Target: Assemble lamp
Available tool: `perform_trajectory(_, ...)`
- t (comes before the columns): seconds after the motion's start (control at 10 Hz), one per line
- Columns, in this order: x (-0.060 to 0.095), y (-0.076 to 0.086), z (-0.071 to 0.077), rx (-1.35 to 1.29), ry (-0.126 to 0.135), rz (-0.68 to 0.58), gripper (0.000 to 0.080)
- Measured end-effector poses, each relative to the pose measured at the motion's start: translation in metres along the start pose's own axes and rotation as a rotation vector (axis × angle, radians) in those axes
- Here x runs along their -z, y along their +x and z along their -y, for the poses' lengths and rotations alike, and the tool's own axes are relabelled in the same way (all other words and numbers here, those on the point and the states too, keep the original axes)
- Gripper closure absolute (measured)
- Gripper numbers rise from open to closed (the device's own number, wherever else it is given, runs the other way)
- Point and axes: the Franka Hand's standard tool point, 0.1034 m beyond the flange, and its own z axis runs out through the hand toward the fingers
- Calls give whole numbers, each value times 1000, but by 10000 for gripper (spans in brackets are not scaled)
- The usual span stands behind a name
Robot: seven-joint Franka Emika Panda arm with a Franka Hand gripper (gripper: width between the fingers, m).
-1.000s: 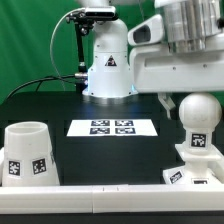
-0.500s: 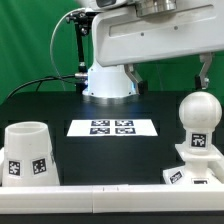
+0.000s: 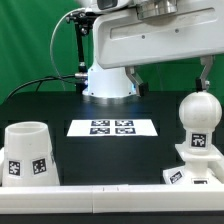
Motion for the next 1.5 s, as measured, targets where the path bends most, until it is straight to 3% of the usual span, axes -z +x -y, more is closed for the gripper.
perform_trajectory(0.3, 15, 28, -67, 210, -35, 16, 101)
perform_trajectory(0.5, 15, 51, -97, 290, -78, -71, 101)
perform_trajectory(0.6, 11, 52, -104, 277, -65, -57, 101)
perform_trajectory(1.0, 10, 51, -103, 283, -68, -56, 101)
perform_trajectory(1.2, 3, 58, -132, 322, -84, -46, 101)
perform_trajectory(1.5, -14, 62, -151, 308, -99, -45, 101)
